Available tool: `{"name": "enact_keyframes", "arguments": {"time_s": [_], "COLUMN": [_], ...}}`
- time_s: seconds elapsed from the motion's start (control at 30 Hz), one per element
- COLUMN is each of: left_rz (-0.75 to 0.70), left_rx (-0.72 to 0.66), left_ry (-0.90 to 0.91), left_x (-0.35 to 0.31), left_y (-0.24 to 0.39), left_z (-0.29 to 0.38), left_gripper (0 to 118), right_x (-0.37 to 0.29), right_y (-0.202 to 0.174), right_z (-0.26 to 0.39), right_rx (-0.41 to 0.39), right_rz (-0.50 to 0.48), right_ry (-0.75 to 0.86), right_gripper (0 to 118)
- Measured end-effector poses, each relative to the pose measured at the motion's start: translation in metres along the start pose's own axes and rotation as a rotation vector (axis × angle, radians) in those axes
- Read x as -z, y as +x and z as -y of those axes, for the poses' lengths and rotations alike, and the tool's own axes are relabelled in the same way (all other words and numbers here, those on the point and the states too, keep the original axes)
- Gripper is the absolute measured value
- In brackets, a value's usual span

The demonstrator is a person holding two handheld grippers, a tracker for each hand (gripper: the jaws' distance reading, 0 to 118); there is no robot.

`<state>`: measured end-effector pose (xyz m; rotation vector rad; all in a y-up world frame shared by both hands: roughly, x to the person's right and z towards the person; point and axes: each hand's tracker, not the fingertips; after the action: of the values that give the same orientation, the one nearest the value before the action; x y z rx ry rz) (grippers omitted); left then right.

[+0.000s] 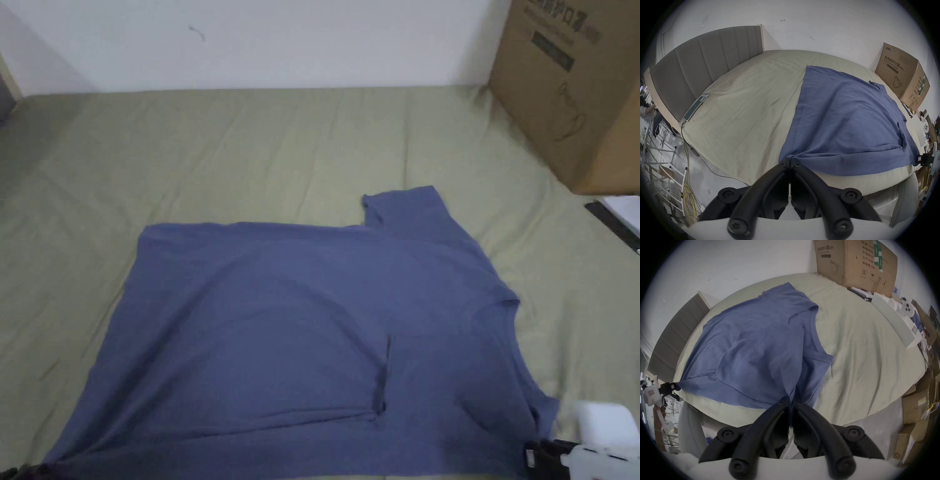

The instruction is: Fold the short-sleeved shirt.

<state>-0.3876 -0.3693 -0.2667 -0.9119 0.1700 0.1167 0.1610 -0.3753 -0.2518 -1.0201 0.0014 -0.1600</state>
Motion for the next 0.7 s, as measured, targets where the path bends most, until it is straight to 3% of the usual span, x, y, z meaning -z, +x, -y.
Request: {"name": "enact_keyframes", "arguments": {"time_s": [0.3,0.7], "left_rz": [0.025,0.035], "left_rx": [0.006,0.028], "left_ry": [0.037,0.104], "left_x": [-0.009,0.021], "left_y": [0.000,0.009], "left_z": [-0.017,-0.104], "left_gripper": [0,0], "right_x": [-0.021,0.001], "right_y": [0.008,0.028], "right_z": [-0.028,-0.097], "right_rx": [0.046,0.118], "right_rz": [-0.029,-0.044], "right_ry": [0.074,0.105], "right_gripper": [4,4]}}
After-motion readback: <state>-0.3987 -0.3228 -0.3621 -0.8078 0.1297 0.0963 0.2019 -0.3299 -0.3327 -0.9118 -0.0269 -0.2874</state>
